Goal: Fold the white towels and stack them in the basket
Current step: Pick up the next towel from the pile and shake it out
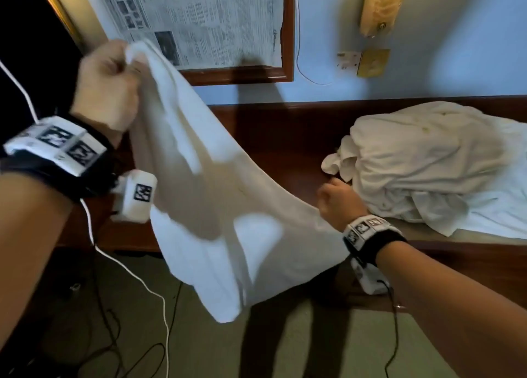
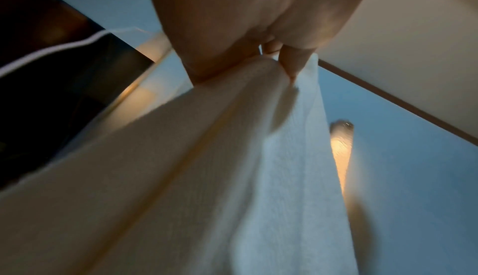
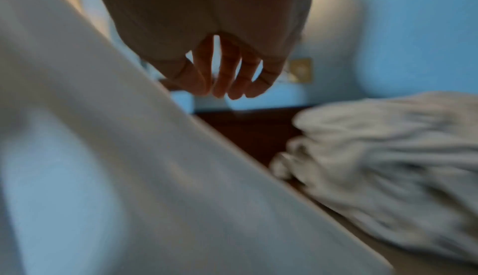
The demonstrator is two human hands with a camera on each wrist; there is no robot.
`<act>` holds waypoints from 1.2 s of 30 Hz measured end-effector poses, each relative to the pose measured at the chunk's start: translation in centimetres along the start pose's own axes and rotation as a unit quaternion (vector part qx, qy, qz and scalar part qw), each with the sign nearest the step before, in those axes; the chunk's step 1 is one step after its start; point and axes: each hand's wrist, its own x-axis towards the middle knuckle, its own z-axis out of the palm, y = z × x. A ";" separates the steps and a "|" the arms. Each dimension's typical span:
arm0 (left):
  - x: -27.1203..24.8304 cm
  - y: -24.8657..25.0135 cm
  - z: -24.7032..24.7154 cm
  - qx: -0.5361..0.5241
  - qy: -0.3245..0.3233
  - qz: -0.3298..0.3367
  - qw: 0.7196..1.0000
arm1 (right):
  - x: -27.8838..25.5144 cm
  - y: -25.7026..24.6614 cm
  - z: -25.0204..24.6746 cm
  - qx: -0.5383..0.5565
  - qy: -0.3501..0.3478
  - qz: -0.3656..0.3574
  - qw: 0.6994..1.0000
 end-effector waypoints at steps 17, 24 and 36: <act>-3.2 -2.6 -2.7 -0.060 -0.282 -0.034 0.957 | 3.1 -27.8 -6.7 0.409 0.071 -0.144 0.898; -2.9 -5.0 -5.6 -0.097 -0.199 -0.005 0.975 | -0.6 -26.3 -0.5 0.371 -0.013 -0.062 0.927; -0.9 -6.7 -12.0 -0.113 -0.135 0.007 0.984 | -14.0 -9.3 7.2 0.139 -0.114 0.246 0.952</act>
